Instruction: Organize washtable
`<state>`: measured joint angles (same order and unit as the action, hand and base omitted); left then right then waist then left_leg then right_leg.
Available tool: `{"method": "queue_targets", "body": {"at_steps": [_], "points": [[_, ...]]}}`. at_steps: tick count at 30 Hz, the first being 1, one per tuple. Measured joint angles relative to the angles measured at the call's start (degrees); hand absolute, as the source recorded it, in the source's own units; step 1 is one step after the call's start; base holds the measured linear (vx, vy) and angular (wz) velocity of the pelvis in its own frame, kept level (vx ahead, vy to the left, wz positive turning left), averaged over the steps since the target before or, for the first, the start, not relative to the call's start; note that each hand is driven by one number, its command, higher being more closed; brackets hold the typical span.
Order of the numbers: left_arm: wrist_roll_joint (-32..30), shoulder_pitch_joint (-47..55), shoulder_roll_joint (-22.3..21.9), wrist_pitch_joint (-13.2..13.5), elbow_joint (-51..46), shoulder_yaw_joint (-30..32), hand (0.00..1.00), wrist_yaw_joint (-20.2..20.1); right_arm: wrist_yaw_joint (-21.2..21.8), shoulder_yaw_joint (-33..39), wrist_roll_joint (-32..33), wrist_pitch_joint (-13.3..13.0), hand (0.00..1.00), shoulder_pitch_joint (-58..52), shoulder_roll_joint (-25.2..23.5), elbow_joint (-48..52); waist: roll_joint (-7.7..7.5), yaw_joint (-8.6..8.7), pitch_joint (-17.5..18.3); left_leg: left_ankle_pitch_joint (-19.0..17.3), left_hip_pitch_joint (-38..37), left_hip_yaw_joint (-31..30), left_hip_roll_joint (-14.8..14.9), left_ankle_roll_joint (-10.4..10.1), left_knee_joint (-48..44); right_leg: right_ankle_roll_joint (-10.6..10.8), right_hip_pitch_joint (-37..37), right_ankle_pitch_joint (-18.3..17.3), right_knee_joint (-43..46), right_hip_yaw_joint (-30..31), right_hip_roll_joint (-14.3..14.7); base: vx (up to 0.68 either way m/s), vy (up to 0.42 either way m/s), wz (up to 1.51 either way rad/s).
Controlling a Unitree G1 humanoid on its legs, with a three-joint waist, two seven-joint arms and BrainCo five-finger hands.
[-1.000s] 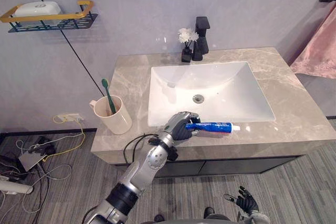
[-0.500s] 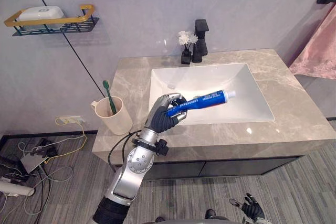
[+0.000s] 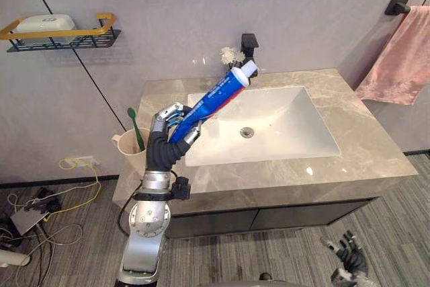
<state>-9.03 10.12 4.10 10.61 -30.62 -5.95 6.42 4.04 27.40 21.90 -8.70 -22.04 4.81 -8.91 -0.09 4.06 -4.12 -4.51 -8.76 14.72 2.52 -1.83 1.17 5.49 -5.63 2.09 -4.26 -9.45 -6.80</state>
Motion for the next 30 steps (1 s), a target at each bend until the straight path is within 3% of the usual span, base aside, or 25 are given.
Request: {"method": "queue_targets", "body": {"at_steps": [6,8,11,18,30], "points": [[2.03,0.63,0.03,0.01,-0.37,0.67,1.0,-1.5,2.59,4.06,5.45,-1.77,0.0,0.98,1.02,19.7,-0.57,0.14,0.2,-0.24,0.24,1.29,0.37,-0.24,-0.07,-0.03,0.76,0.02,0.14,1.33,0.44,0.0,-0.013,-0.13],[2.34,0.62,0.01,0.0,-0.37,0.49,1.0,-2.58,3.74,3.83,6.89,-2.56,0.0,3.65,3.33,25.85,-0.69,0.12,0.21,-0.29,0.33,1.34,0.4,-0.25,-0.06,-0.03,0.86,0.02,0.13,1.37,0.47,0.0,0.0,0.0],[2.76,0.46,0.1,0.0,-0.37,-0.4,1.0,-3.2,5.01,2.24,8.55,-4.2,0.0,7.61,6.04,28.85,-0.77,-0.13,0.27,-0.3,0.52,1.04,0.38,-0.24,-0.11,-0.03,0.86,0.02,0.13,1.13,0.44,-0.01,-0.01,0.04],[4.95,-1.23,0.73,-0.06,-0.3,-4.94,1.0,-3.94,4.89,-9.27,13.78,-5.0,0.0,16.84,8.23,29.56,-0.72,-1.66,0.45,-0.27,2.21,-1.14,0.31,-0.21,-1.2,-0.02,0.84,0.02,0.13,-1.21,0.16,-0.02,-0.022,0.17],[6.2,-7.08,0.74,-0.18,4.28,-12.65,1.0,-3.6,6.31,-31.85,18.33,-3.6,0.0,24.14,7.34,29.4,-0.56,-2.74,0.57,0.38,2.87,-3.9,-0.76,0.61,-1.39,0.0,-0.12,0.01,0.19,-4.04,-1.01,-0.03,-0.002,0.13]]}}
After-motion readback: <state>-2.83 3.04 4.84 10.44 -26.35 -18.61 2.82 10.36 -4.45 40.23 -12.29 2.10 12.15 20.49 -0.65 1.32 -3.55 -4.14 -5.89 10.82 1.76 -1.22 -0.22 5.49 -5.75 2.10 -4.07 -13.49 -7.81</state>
